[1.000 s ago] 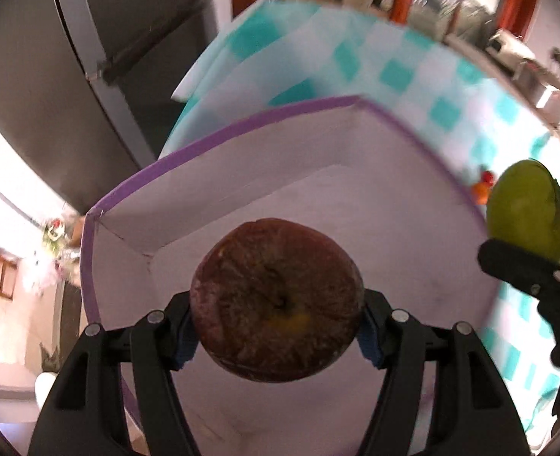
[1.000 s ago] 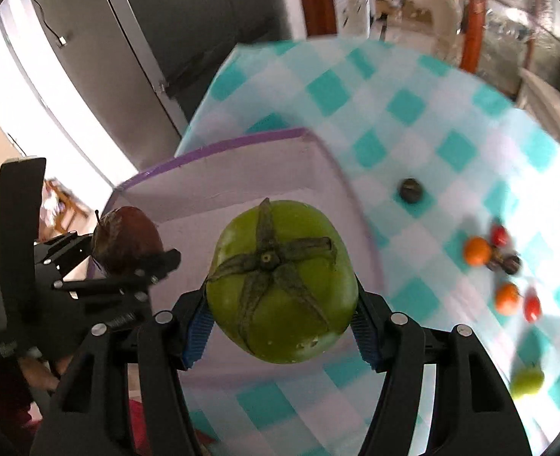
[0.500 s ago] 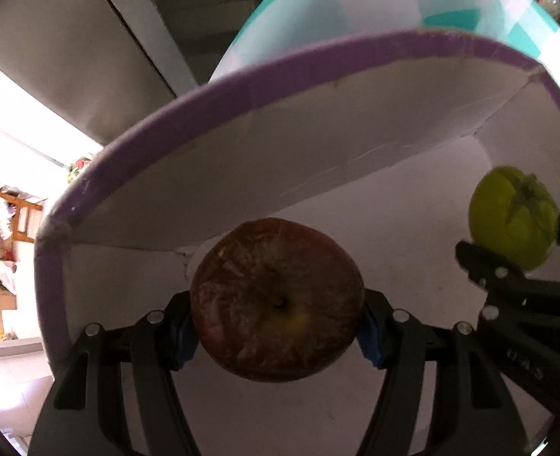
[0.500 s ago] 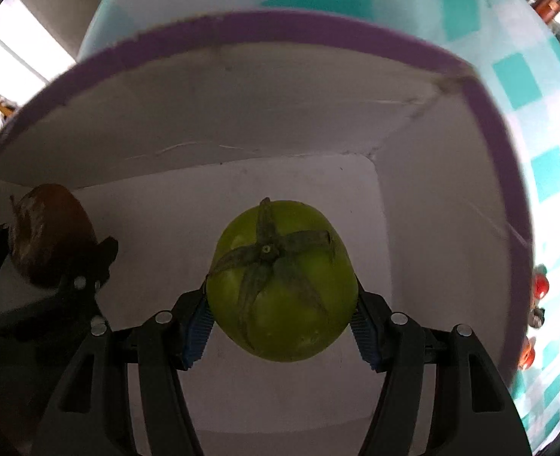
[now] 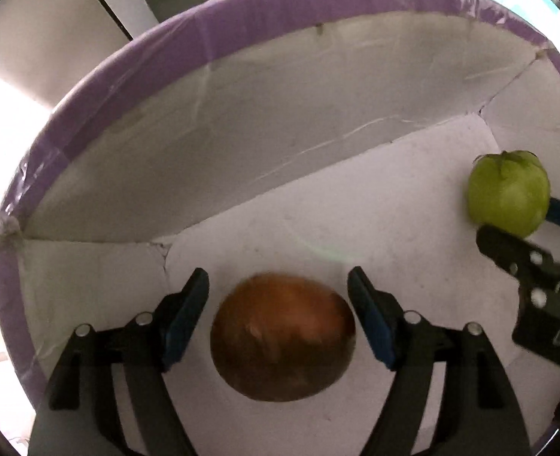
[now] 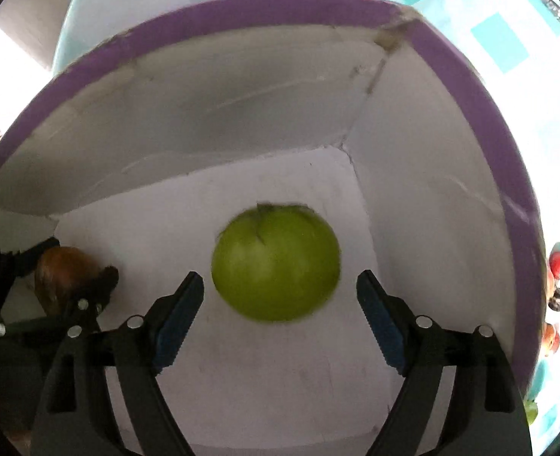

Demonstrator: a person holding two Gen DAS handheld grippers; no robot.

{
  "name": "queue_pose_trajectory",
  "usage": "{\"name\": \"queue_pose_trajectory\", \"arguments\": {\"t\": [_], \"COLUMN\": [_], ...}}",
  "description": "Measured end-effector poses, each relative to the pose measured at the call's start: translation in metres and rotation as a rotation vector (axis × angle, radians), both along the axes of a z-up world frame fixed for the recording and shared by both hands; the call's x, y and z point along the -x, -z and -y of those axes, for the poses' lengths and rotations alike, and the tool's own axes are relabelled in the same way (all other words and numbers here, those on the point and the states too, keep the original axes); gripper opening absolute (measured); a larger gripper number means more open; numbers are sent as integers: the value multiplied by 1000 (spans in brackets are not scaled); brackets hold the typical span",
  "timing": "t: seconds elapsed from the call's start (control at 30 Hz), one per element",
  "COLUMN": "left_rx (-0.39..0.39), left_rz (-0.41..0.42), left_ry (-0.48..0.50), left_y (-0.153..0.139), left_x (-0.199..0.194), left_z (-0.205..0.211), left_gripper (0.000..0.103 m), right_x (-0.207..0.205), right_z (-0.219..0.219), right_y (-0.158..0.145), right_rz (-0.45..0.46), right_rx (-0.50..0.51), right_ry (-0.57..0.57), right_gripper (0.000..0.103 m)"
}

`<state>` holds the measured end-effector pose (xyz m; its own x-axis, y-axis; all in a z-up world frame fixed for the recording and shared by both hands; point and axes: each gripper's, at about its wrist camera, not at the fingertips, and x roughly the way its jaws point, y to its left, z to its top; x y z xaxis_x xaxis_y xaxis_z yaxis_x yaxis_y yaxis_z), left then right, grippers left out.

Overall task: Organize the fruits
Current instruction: 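Withdraw both tools from the box back over the table, then grasp the orange with the left tool while the right tool grasps the second green tomato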

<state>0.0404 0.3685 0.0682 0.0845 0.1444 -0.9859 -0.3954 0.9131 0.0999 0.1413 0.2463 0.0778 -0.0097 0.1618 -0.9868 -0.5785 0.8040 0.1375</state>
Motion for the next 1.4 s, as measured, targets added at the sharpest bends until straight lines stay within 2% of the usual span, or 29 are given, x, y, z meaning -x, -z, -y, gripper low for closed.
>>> {"name": "queue_pose_trajectory", "arguments": {"t": [0.1, 0.2, 0.23, 0.3, 0.43, 0.47, 0.5, 0.57, 0.6, 0.63, 0.7, 0.73, 0.77, 0.83, 0.87, 0.97, 1.07, 1.2, 1.27, 1.33, 1.4], "left_rx": [-17, -23, -40, -61, -76, -92, -111, -146, -158, -173, -204, -200, -191, -124, -90, -24, 1, -18, -48, -65, -17], "left_rz": [24, 62, 64, 74, 148, 182, 247, 395, 513, 582, 708, 746, 761, 749, 728, 665, 628, 564, 520, 438, 382], "left_ry": [60, 95, 100, 88, 39, 33, 30, 24, 23, 21, 18, 28, 41, 90, 105, 195, 306, 435, 460, 479, 480], "left_y": [-15, -33, -39, -53, -82, -95, -112, -151, -177, -190, -208, -216, -214, -212, -195, -182, -165, -128, -105, -87, -72], "left_x": [8, 18, 24, 32, 54, 58, 66, 81, 96, 104, 116, 121, 121, 112, 104, 84, 63, 16, -8, -32, -54], "left_z": [7, 13, 14, 18, 40, 46, 58, 80, 99, 116, 153, 175, 176, 202, 222, 272, 314, 367, 381, 390, 389], "left_gripper": [75, 75, 75, 75, 76, 76, 76, 79, 93, 101, 101, 102, 102, 101, 101, 101, 101, 101, 101, 101, 101], "right_x": [11, 20, 24, 32, 49, 59, 61, 83, 95, 103, 116, 120, 122, 123, 128, 145, 150, 140, 129, 109, 91], "right_z": [20, 42, 50, 71, 143, 171, 161, 190, 217, 241, 296, 315, 336, 392, 411, 446, 461, 468, 467, 458, 447], "right_y": [-8, -31, -38, -50, -81, -92, -108, -119, -119, -117, -102, -90, -78, -58, -46, -16, 0, 4, 1, 3, 10], "right_rz": [-24, -22, -13, 8, 27, 61, 92, 207, 272, 315, 354, 354, 352, 329, 313, 286, 284, 298, 309, 324, 352], "right_rx": [-60, -169, -175, -198, -398, -443, -457, -488, -487, -477, -430, -403, -374, -302, -275, -207, -176, -150, -128, -94, -41], "right_ry": [60, 103, 97, 81, 147, 157, 168, 186, 215, 255, 362, 418, 471, 597, 655, 763, 801, 818, 811, 807, 805], "right_gripper": [80, 81, 81, 81, 82, 82, 82, 83, 86, 88, 88, 88, 88, 88, 88, 88, 87, 87, 86, 84, 82]}}
